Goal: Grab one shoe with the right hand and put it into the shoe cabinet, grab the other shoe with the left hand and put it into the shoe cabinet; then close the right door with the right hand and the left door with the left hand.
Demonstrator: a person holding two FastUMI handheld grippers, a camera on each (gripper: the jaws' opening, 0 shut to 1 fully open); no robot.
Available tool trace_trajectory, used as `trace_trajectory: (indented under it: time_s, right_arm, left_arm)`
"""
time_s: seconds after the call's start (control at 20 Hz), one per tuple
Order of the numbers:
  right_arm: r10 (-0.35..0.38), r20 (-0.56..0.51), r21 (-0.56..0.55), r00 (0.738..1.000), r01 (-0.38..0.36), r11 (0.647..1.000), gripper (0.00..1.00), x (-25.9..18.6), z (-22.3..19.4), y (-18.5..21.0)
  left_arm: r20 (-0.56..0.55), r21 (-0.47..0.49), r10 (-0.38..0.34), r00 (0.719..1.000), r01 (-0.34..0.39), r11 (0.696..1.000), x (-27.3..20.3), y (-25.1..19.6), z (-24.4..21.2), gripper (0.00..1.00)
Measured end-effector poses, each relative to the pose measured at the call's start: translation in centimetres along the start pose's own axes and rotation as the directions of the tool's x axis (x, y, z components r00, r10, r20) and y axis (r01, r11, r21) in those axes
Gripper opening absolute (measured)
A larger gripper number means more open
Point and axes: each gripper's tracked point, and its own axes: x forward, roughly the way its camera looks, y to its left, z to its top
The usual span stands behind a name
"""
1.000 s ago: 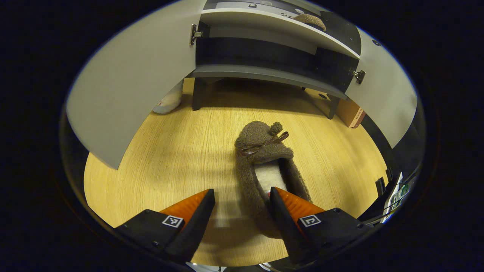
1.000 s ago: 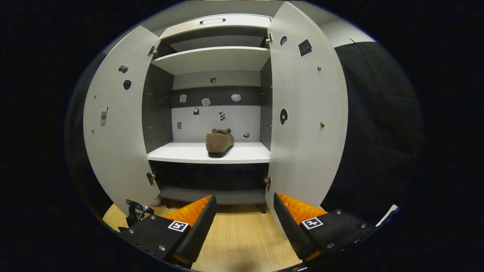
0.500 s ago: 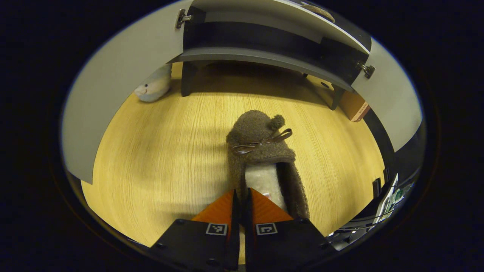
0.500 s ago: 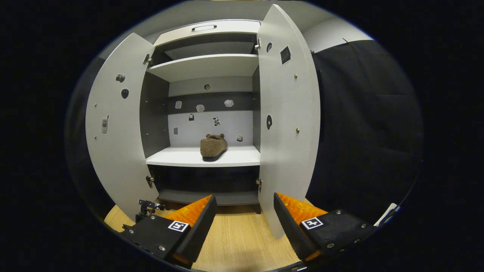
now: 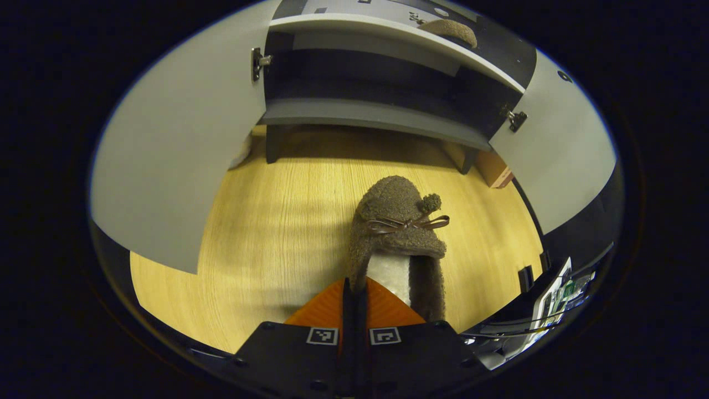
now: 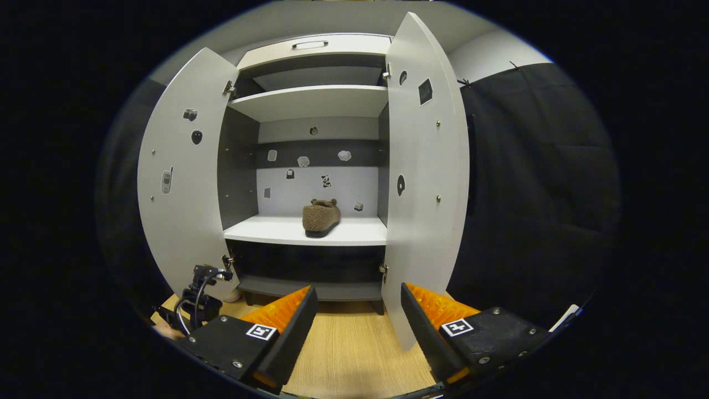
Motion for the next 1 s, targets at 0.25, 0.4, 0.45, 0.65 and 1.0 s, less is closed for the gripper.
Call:
trace_trajectory:
  time_s: [0.25,0.4,0.45,0.65,1.0]
  right_arm:
    - [0.041,-0.006,0.023,0.999,-0.041,0.999,0.92,-0.5,-0.3,0.9]
    - [0.059,-0.015,0.031,0.998,-0.058,0.998,0.92,-0.8,-0.4,0.9]
    - [0.061,-0.011,0.028,0.998,-0.060,0.998,0.92,-0.9,-0.1,0.7]
    - [0.068,0.007,0.019,0.998,-0.068,0.998,0.93,-1.1,0.6,0.2]
    - [0.066,0.009,0.064,0.998,-0.067,0.996,0.93,-1.1,1.1,-1.3]
  left_arm:
    - [0.139,-0.038,-0.013,0.990,0.018,0.999,-6.2,-2.6,8.6,0.06]
    - [0.219,-0.037,-0.023,0.975,0.032,0.999,-9.3,-3.9,14.2,0.07]
    - [0.246,-0.027,-0.012,0.969,0.019,0.999,-10.2,-3.4,16.5,0.07]
    - [0.309,-0.027,0.014,0.951,-0.006,1.000,-13.7,-2.7,23.9,0.06]
    - [0.368,-0.044,0.091,0.925,-0.080,0.996,-14.0,-1.8,33.0,0.06]
